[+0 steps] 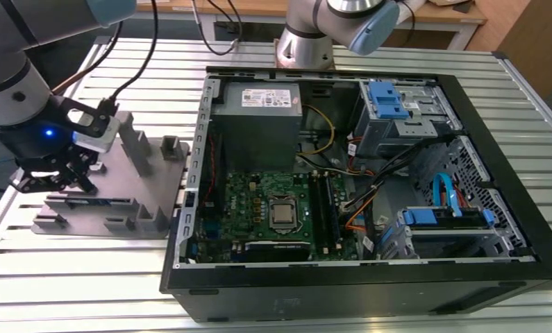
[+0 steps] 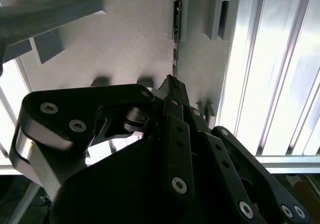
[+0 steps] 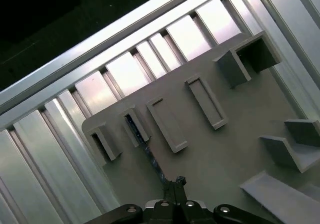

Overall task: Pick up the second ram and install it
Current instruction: 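Pick up the second ram and move it above second insertion slot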

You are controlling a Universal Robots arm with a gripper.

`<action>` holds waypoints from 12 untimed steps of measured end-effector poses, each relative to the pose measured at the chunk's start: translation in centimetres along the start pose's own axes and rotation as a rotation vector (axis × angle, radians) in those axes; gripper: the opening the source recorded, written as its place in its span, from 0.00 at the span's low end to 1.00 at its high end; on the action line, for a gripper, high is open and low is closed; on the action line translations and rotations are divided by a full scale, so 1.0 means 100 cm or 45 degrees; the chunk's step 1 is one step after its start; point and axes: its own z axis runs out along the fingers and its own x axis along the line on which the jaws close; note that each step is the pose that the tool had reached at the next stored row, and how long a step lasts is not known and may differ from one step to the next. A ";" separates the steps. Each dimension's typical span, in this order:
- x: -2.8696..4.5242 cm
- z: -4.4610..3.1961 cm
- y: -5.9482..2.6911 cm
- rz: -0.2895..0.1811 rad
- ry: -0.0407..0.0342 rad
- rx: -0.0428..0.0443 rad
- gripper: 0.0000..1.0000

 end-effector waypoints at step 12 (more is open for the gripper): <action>0.0000 0.0000 0.0000 -0.152 0.0050 -0.004 0.11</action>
